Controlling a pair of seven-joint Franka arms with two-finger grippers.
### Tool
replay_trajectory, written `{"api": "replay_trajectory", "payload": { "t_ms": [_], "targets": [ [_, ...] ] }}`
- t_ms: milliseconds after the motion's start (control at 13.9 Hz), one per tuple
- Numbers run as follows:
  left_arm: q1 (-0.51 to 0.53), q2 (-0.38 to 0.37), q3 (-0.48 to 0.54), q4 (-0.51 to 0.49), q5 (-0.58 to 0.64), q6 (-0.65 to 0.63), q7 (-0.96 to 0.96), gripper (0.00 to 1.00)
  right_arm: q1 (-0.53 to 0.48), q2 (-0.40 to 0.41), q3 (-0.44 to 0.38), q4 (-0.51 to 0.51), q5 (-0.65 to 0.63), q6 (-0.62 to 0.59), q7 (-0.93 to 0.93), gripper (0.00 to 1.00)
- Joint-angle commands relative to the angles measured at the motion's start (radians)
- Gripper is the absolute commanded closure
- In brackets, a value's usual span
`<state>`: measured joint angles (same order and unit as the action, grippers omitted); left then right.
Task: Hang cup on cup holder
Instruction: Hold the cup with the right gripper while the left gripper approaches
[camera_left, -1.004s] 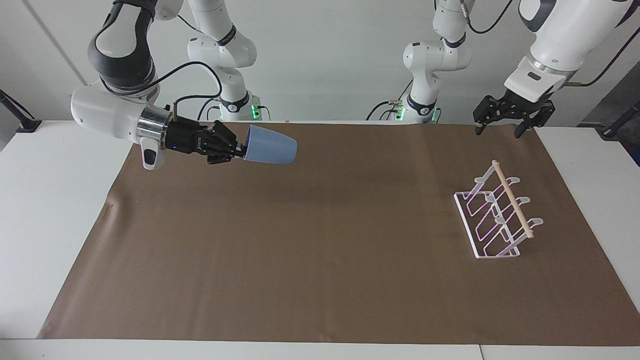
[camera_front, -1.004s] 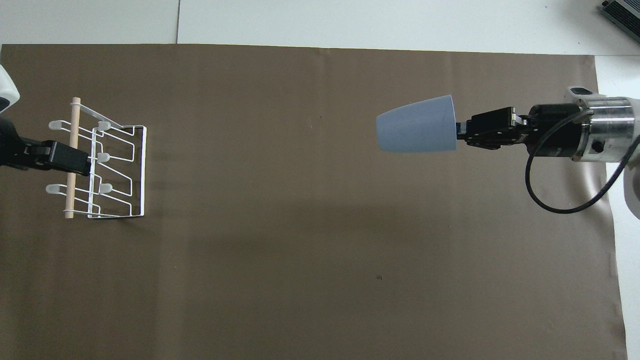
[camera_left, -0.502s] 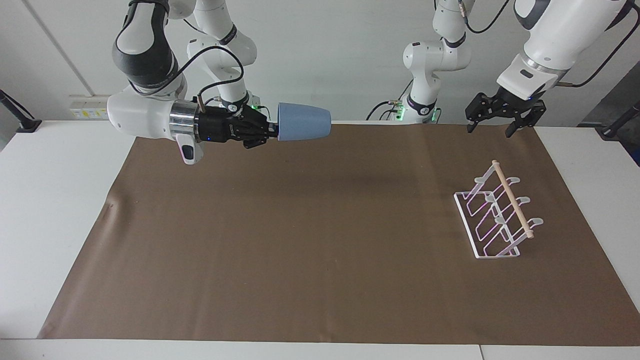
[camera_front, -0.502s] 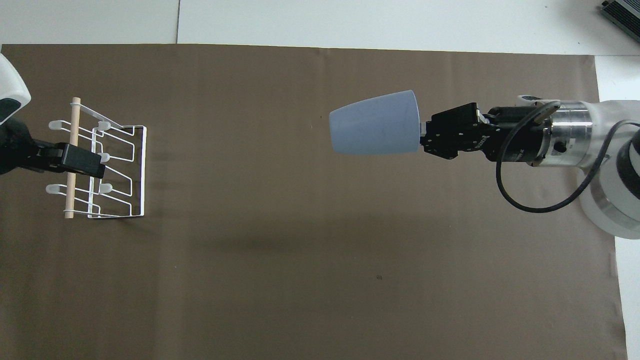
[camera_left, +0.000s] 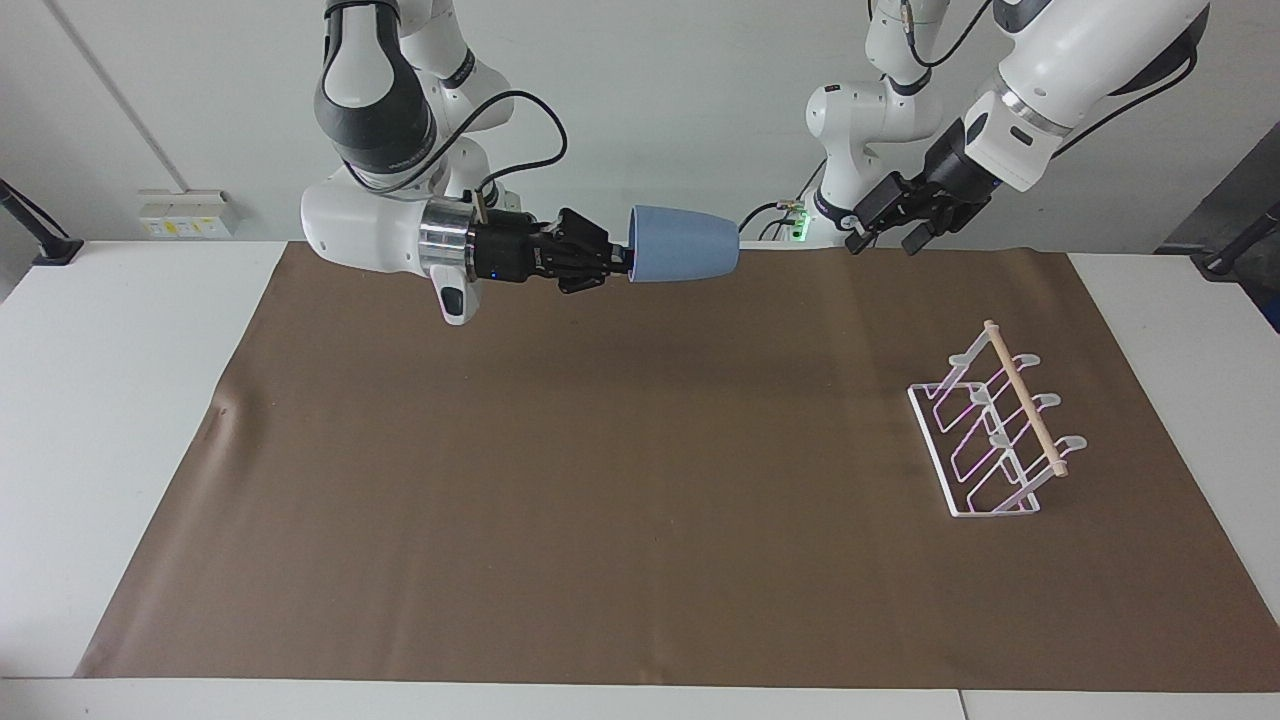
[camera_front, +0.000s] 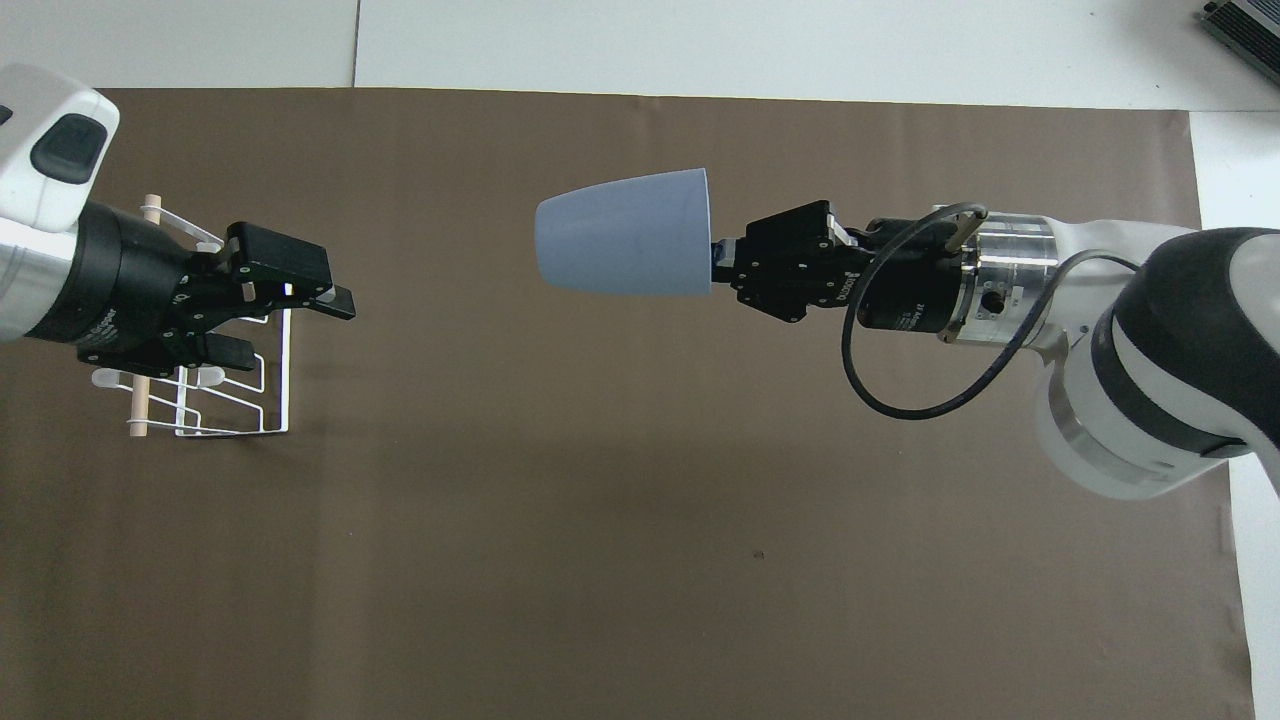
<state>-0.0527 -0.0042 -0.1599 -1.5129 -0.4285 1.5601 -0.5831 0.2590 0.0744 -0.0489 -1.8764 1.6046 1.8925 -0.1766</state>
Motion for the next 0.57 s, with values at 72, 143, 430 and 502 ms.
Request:
{"api": "replay_trajectory", "payload": {
  "t_ms": [72,143,430,502],
  "targets": [
    [-0.006,-0.008,0.000,-0.018,-0.146,0.119,-0.342,0.00,-0.001,-0.030,-0.002,-0.035,0.028,0.013,0.016,1.00],
    [-0.007,-0.007,-0.003,-0.023,-0.176,0.153,-0.410,0.00,-0.003,-0.030,-0.002,-0.035,0.028,0.014,0.014,1.00],
    [-0.032,0.000,-0.049,-0.021,-0.216,0.270,-0.749,0.00,-0.001,-0.036,-0.002,-0.043,0.026,0.016,0.012,1.00],
    [-0.047,0.000,-0.049,-0.023,-0.220,0.305,-0.838,0.00,-0.001,-0.036,-0.002,-0.047,0.026,0.016,0.009,1.00]
  ]
}}
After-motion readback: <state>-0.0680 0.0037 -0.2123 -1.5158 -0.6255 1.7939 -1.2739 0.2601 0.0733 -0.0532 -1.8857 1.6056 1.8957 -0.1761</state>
